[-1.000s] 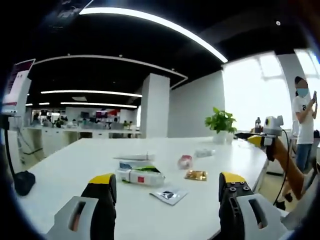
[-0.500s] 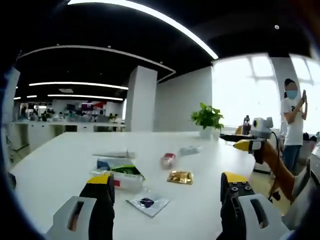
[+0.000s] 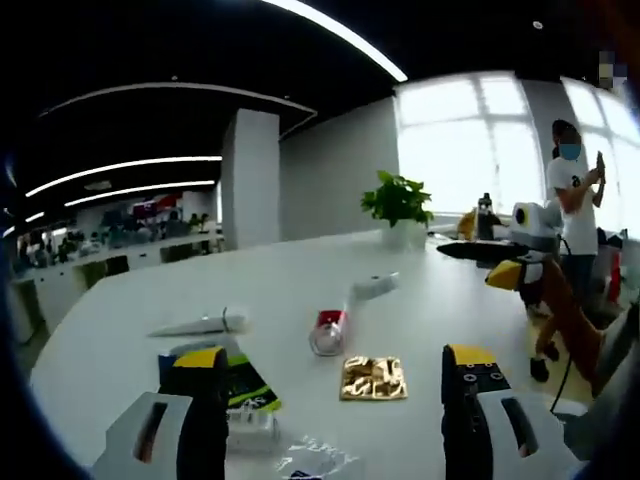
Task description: Arrange the skincare products in the storage area until every visible bottle or jar stands upright without overlapping.
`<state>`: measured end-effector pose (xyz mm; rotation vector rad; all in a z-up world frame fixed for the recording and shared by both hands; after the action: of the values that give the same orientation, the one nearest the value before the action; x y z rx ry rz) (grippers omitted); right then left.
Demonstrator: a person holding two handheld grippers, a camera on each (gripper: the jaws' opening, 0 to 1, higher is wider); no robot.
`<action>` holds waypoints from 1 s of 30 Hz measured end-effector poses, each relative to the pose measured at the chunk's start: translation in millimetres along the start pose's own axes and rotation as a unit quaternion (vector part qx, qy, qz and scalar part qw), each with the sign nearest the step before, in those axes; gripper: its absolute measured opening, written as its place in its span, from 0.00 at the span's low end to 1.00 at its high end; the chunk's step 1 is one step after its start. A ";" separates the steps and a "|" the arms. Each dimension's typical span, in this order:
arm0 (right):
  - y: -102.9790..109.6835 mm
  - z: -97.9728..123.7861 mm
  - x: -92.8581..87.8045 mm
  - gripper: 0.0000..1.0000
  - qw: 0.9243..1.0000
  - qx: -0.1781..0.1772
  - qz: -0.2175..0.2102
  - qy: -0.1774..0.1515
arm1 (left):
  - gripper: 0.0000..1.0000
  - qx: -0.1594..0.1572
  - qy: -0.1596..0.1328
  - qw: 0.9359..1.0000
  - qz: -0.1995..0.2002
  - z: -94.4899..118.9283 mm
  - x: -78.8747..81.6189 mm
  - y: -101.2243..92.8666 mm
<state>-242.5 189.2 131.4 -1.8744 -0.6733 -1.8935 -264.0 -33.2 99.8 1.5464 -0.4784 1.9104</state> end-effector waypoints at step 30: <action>15.4 56.9 -12.5 0.88 0.999 -0.026 0.016 -0.012 | 0.84 -0.020 0.061 0.998 0.022 -118.1 -20.8 -7.5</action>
<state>-187.0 209.4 119.3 -1.9306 -0.6040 -1.8878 -343.5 41.7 49.9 1.3955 -0.4984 2.0026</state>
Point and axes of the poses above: the point that each gripper's makers call its tool centre point, and the gripper's own axes: z roughly backward along the fingers, y roughly to its left, x roughly out of its top, the point moved 2 cm from there along z, roughly backward along the fingers, and after that the axes turned 7 degrees about -z, right-handed, at the moved point
